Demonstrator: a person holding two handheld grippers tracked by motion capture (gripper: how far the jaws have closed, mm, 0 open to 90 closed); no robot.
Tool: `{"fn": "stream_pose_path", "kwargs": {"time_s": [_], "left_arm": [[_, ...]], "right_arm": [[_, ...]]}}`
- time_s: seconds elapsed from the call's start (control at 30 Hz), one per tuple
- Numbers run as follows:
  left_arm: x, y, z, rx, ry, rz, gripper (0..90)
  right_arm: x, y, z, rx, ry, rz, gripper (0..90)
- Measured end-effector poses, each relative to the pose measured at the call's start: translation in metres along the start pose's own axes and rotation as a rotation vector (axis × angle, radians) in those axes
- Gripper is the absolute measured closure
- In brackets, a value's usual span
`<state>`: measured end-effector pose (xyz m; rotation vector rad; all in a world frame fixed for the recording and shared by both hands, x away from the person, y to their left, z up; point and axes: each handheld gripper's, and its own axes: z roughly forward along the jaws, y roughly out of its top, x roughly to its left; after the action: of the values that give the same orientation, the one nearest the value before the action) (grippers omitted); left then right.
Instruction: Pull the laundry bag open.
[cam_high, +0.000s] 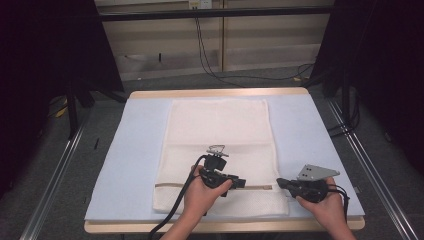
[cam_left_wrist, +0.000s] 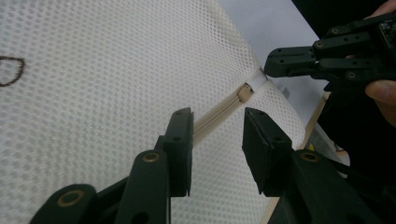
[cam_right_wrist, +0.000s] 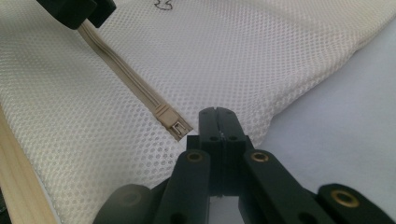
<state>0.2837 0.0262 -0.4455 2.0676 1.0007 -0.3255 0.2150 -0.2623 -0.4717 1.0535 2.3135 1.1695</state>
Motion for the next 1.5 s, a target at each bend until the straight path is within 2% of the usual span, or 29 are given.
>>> {"fn": "stream_pose_path", "kwargs": {"time_s": [0.2,0.27,0.4,0.43,0.47,0.5,0.57,0.6,0.63,0.7,0.83,0.9,0.93,1.03,1.17,1.23,1.37,1.4,1.47,1.5], "left_arm": [[-0.003,0.003,0.011,0.0,-0.012,-0.011,63.4],[-0.004,0.004,0.014,-0.005,-0.008,-0.026,63.7],[-0.003,0.004,0.017,0.002,0.012,-0.023,63.8],[-0.002,0.005,0.017,0.009,0.003,-0.024,63.7],[-0.004,0.005,0.019,-0.003,0.012,-0.038,63.6],[-0.002,0.005,0.019,0.006,0.01,-0.027,63.5],[-0.003,0.005,0.022,0.003,0.004,-0.043,63.5],[-0.002,0.006,0.022,0.014,0.002,-0.028,63.5],[-0.003,0.006,0.024,0.013,0.007,-0.037,63.7],[-0.004,0.007,0.026,0.023,0.0,-0.031,63.7],[-0.008,0.009,0.03,0.034,-0.016,-0.047,65.1],[-0.01,0.009,0.033,0.023,-0.027,-0.058,65.2],[-0.009,0.01,0.034,0.048,-0.031,-0.032,65.2],[-0.009,0.01,0.038,0.045,-0.059,-0.05,65.4],[-0.012,0.012,0.042,0.057,-0.066,-0.07,65.9],[-0.013,0.012,0.045,0.064,-0.059,-0.069,68.2],[-0.016,0.013,0.051,0.063,-0.079,-0.09,75.1],[-0.016,0.013,0.052,0.076,-0.078,-0.081,75.0],[-0.017,0.014,0.056,0.077,-0.062,-0.101,74.8],[-0.015,0.014,0.057,0.093,-0.066,-0.089,75.3]], "right_arm": [[0.001,0.0,0.001,0.005,0.002,-0.007,90.0],[0.001,0.0,0.002,0.007,0.0,-0.004,90.0],[0.0,-0.001,0.002,0.013,0.002,-0.005,90.0],[0.0,-0.001,0.002,0.014,0.006,-0.004,90.0],[0.0,-0.002,0.003,0.017,0.002,-0.003,90.0],[0.0,-0.002,0.004,0.02,0.002,-0.006,90.0],[0.0,-0.002,0.004,0.025,0.003,-0.002,90.0],[0.0,-0.002,0.004,0.025,0.004,-0.003,90.0],[0.0,-0.002,0.004,0.025,0.006,-0.003,90.0],[0.0,-0.003,0.005,0.024,0.008,0.001,90.0],[0.0,-0.005,0.008,0.039,0.014,0.003,90.0],[0.0,-0.005,0.009,0.045,0.017,0.0,90.0],[0.0,-0.005,0.009,0.047,0.018,0.0,90.0],[0.001,-0.005,0.01,0.056,0.009,-0.001,90.0],[0.003,-0.006,0.012,0.06,0.001,-0.009,90.0],[0.003,-0.006,0.012,0.059,-0.004,-0.012,90.0],[0.003,-0.007,0.012,0.053,0.001,-0.008,90.0],[0.002,-0.007,0.012,0.052,0.002,-0.007,90.0],[0.002,-0.007,0.012,0.05,0.0,-0.002,90.0],[0.002,-0.007,0.012,0.049,0.003,0.001,90.0]]}}
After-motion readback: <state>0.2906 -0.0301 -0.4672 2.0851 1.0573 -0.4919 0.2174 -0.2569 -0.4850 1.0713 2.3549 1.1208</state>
